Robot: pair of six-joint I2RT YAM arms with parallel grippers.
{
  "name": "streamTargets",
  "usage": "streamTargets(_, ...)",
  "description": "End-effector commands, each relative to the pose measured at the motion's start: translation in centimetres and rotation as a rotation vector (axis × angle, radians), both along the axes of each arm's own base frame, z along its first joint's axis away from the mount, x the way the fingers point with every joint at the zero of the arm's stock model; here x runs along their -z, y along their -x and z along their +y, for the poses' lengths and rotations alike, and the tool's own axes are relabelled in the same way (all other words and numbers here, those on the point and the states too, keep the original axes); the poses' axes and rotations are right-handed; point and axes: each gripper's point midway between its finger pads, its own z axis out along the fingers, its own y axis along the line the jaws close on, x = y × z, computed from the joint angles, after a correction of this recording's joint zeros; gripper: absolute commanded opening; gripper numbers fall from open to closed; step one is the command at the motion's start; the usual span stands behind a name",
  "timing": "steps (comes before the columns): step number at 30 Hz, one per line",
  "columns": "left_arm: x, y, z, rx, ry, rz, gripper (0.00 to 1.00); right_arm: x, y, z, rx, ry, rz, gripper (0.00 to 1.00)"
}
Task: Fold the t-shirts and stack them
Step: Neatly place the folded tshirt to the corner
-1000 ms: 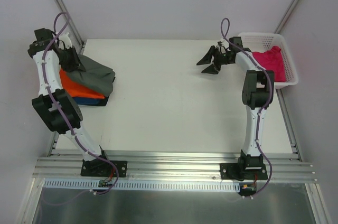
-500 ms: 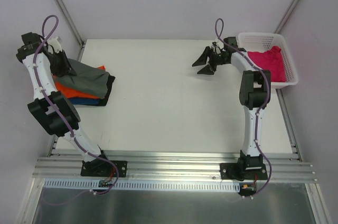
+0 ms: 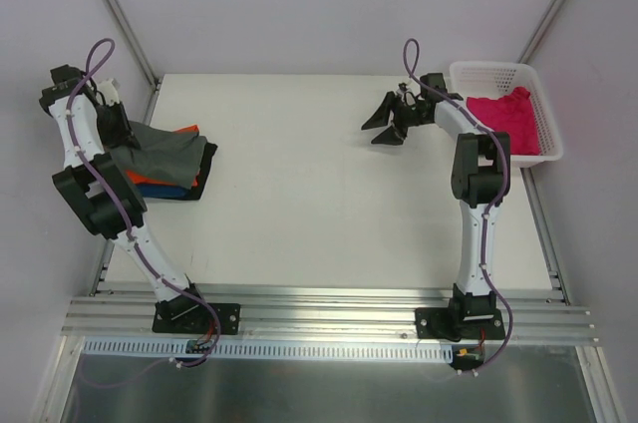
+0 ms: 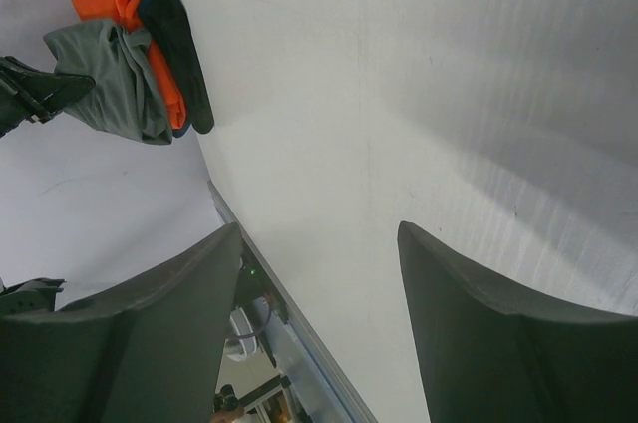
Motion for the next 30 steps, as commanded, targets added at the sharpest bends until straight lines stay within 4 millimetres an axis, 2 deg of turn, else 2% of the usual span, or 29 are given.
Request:
streamTargets(1, -0.7, -0.6, 1.7, -0.010, -0.074, -0.003, 0.00, -4.2, 0.1, 0.0, -0.015, -0.003, -0.110, 0.68)
streamTargets(9, 0.6, -1.3, 2.9, -0.029, -0.109, 0.027, 0.00, -4.3, 0.1, 0.0, -0.015, 0.001, -0.116, 0.68)
streamTargets(14, 1.1, -1.1, 4.2, -0.045, -0.169, 0.061, 0.00, -4.2, 0.2, -0.2, -0.013, 0.007, -0.112, 0.68)
streamTargets(22, 2.0, -0.8, 5.0, -0.060, -0.219, 0.108, 0.00, -4.1, 0.1, 0.1, -0.016, 0.003, -0.111, 0.68)
streamTargets(24, 2.1, -0.9, 4.9, -0.059, -0.226, 0.112, 0.03, -4.1, 0.1, 0.1, -0.017, 0.001, -0.110, 0.68)
streamTargets(25, 2.1, -1.0, 4.9, -0.056, -0.230, 0.113, 0.11, -4.0, 0.1, 0.0, -0.016, 0.002, -0.109, 0.68)
streamTargets(26, 2.1, -1.0, 4.8, -0.053, -0.231, 0.113, 0.38, -4.1, 0.1, 0.1, -0.017, 0.001, -0.110, 0.68)
streamTargets(27, 2.2, -1.0, 4.9, -0.058, -0.235, 0.118, 0.54, -4.1, 0.2, 0.1, -0.018, 0.000, -0.110, 0.68)
streamTargets(29, 2.2, -1.2, 4.7, -0.049, -0.239, 0.117, 0.77, -4.1, 0.1, 0.1, -0.019, 0.000, -0.113, 0.68)
streamTargets(30, 2.0, -1.3, 4.6, -0.050, -0.238, 0.111, 0.82, -4.2, 0.1, 0.1, -0.017, 0.000, -0.113, 0.68)
